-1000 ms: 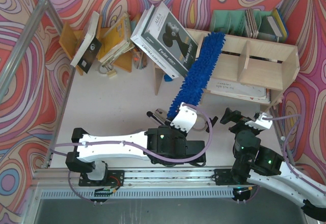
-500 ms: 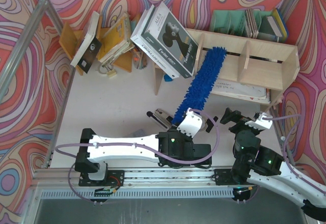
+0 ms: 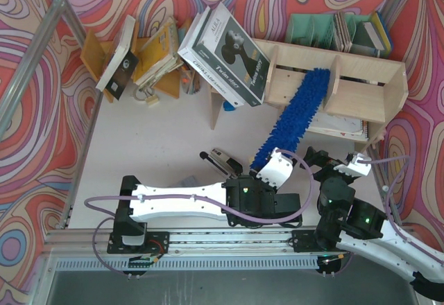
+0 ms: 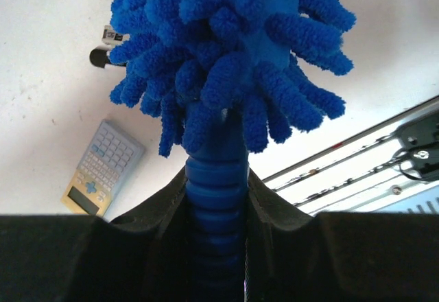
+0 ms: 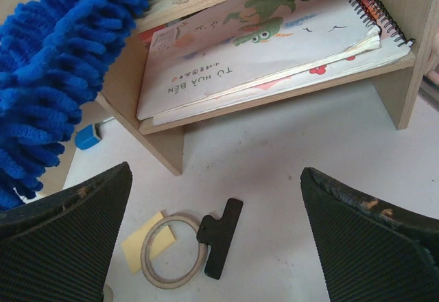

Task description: Dust the bookshelf with a duster

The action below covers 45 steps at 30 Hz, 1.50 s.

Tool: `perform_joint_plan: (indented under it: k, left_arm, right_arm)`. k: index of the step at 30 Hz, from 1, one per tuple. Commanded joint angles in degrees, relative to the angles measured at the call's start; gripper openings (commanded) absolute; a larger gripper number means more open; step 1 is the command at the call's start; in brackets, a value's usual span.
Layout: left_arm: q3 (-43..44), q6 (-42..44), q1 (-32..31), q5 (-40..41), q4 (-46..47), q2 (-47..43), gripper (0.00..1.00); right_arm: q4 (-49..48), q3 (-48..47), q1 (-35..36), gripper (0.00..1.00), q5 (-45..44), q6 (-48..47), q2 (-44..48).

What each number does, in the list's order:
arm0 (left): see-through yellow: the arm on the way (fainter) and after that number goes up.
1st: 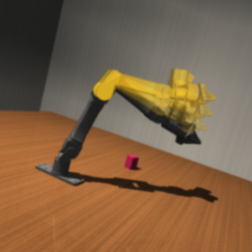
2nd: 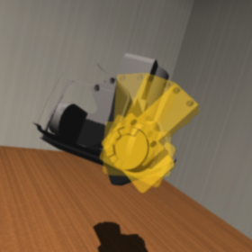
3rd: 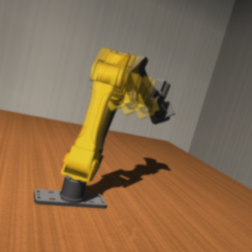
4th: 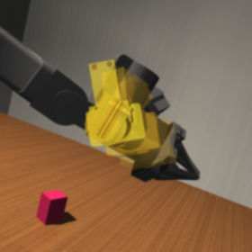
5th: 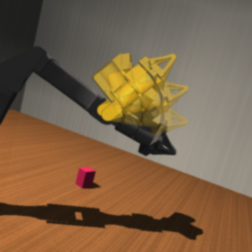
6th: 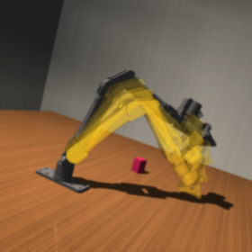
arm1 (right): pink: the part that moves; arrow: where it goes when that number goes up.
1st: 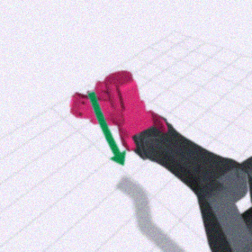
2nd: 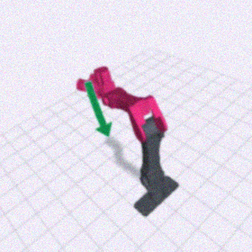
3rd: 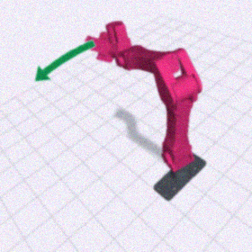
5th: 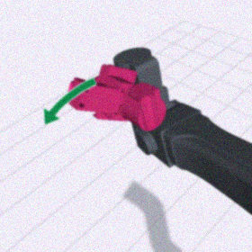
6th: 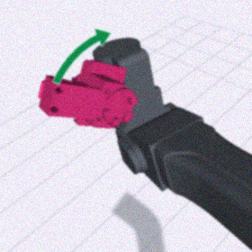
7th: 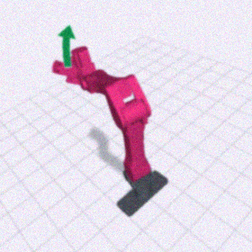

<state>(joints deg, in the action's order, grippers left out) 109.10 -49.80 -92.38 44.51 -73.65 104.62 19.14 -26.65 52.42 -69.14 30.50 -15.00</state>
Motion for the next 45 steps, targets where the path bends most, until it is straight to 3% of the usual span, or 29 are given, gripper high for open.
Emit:
perform_joint_plan:
  k: [1, 12, 17, 31, 45]
  left_arm:
    - [4.19, 4.46, -0.91, 1.06, 2.74, 0.85, 0.00]
    - [5.31, 6.14, -0.82, 3.30, 4.97, -3.48, 0.00]
    - [4.91, 4.93, -0.45, 5.79, 1.83, -5.06, 0.00]
    - [-4.81, -3.61, 0.66, 8.65, -3.49, -13.02, 0.00]
    - [-10.00, -5.53, 2.36, 4.12, -1.14, -11.76, 0.00]
  right_arm:
    - [1.43, 0.11, -0.12, 0.99, -1.34, 0.93, 0.50]
    - [1.28, 0.07, -0.05, 0.99, -1.34, 0.90, 0.24]
    - [1.34, 0.06, -0.08, 0.99, -1.29, 0.91, 0.33]
    - [1.21, 0.11, -0.08, 0.99, -1.26, 0.90, 0.06]
    - [1.60, 0.02, -0.09, 0.99, -1.43, 1.32, 0.04]
